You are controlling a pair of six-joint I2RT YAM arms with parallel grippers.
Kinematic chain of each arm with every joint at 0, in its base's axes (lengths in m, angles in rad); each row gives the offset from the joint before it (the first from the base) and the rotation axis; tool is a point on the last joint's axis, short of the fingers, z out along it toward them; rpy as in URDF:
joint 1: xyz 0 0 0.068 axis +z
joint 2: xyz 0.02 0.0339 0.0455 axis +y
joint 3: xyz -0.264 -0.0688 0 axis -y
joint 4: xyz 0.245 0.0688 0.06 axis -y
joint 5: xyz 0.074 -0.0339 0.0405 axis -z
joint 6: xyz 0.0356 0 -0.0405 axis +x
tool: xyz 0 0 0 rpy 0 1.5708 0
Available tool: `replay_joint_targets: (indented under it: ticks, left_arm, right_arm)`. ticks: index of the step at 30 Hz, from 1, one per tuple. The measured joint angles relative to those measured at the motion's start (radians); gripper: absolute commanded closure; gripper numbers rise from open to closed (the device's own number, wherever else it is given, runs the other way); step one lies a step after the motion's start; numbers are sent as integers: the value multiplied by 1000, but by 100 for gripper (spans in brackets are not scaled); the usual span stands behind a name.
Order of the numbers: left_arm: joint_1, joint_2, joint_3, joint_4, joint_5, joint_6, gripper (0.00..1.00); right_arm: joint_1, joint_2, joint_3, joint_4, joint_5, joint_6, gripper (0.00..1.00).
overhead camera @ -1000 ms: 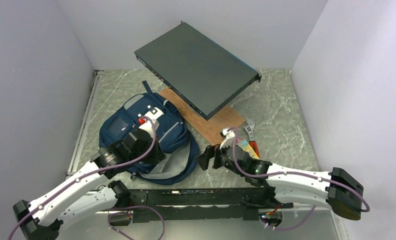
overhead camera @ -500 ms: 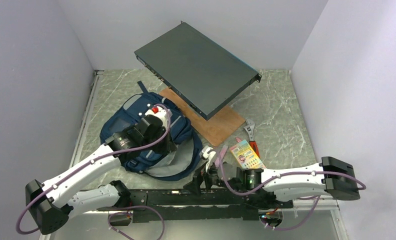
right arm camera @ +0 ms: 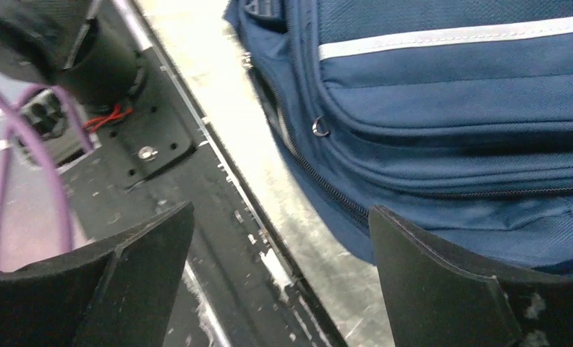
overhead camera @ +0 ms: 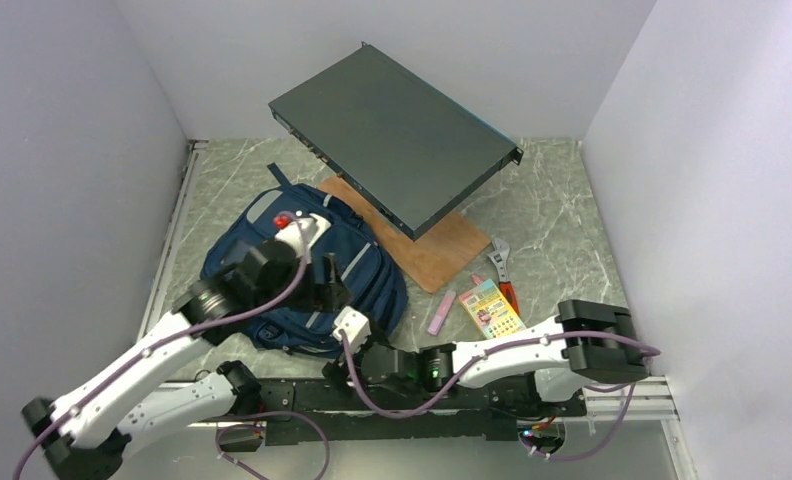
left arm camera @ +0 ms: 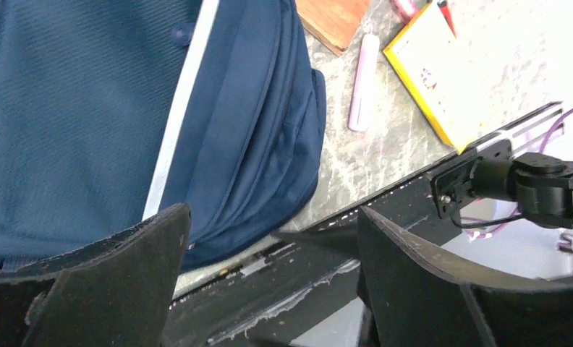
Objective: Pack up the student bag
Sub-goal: Zip the student bag at the center of the board.
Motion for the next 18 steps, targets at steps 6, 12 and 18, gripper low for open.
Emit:
replay_joint_targets:
  ticks: [6, 12, 18]
  left_arm:
    - [2, -313, -43, -190, -105, -65, 1]
    - [2, -523, -78, -377, -151, -190, 4]
    - [2, -657, -123, -479, -199, -302, 5]
  right_arm:
    - [3, 126, 33, 13, 142, -58, 1]
    - [6, 341, 106, 9, 256, -195, 6]
    - [16, 426, 179, -3, 394, -225, 49]
